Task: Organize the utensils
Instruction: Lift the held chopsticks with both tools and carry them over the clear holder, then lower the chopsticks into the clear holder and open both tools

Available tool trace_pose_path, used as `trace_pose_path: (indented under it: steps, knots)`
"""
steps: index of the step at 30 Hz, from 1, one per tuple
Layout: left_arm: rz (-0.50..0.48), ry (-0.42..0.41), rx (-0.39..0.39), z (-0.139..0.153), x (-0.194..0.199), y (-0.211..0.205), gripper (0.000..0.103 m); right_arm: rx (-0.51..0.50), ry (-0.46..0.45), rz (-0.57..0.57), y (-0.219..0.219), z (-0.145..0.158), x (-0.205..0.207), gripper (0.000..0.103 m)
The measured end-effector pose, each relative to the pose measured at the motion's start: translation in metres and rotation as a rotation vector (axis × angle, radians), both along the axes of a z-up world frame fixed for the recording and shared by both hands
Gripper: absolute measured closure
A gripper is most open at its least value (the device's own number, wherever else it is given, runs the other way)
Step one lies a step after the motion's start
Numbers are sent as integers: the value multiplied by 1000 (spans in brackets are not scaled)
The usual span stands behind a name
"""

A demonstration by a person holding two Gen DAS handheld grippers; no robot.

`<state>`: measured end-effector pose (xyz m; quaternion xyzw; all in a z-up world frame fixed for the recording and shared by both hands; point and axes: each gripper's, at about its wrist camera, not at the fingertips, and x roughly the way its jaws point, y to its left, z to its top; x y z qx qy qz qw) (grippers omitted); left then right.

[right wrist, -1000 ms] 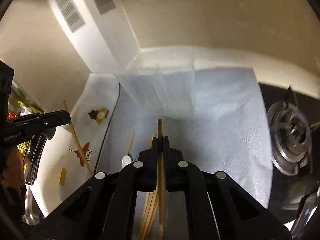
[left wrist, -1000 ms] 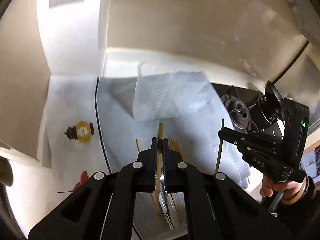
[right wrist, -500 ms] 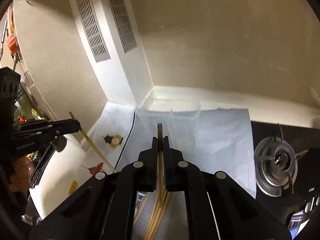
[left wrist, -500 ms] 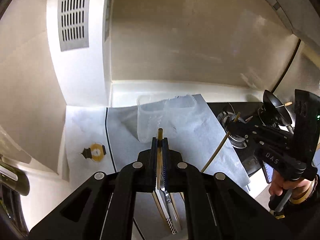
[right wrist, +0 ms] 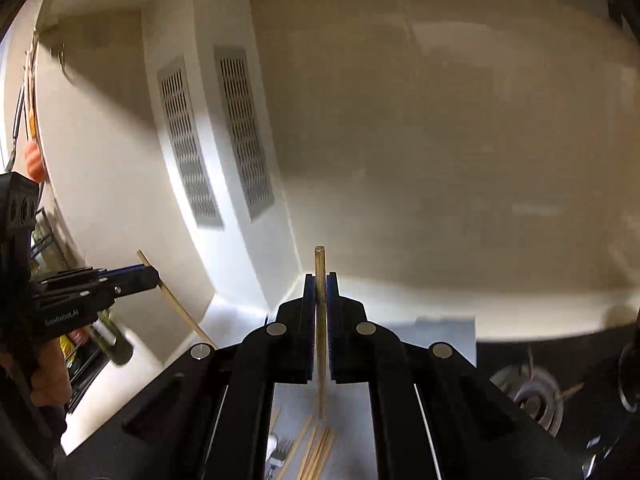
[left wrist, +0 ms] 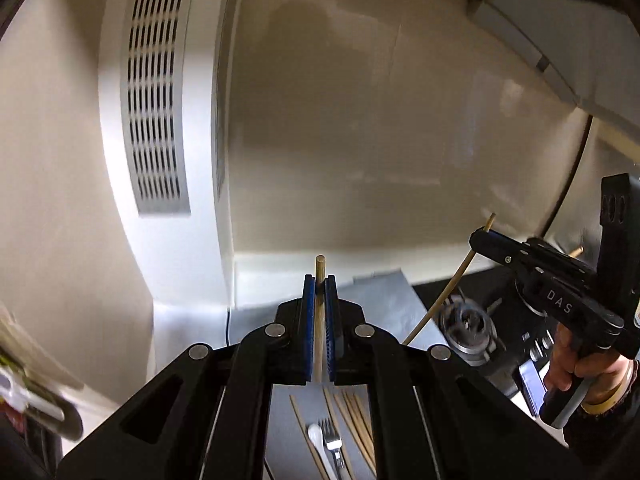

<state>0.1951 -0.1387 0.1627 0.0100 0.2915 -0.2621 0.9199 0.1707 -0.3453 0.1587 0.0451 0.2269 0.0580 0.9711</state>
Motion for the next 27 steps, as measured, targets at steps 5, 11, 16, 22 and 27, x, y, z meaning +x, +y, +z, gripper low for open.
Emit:
trace_pose_path:
  steps: [5,11,16,22,27]
  knots:
    - [8,-42,-7,11,22,-14,98,-39,-70,-28,2,21,24,98]
    - [-3,-19,-28,3,53,-29,98,-79,-108,-73,2,27,48,98]
    - [-6,8,-30,-7,68,-33,98,-71,-57,-98,-5,5,67,98]
    - [-19,-31,-50,7,68,-32,98,-48,-9,-108,-12,-7,78,97]
    - [-9,-56,-42,9,70,-33,98,-49,-34,-105,-10,0,79,97]
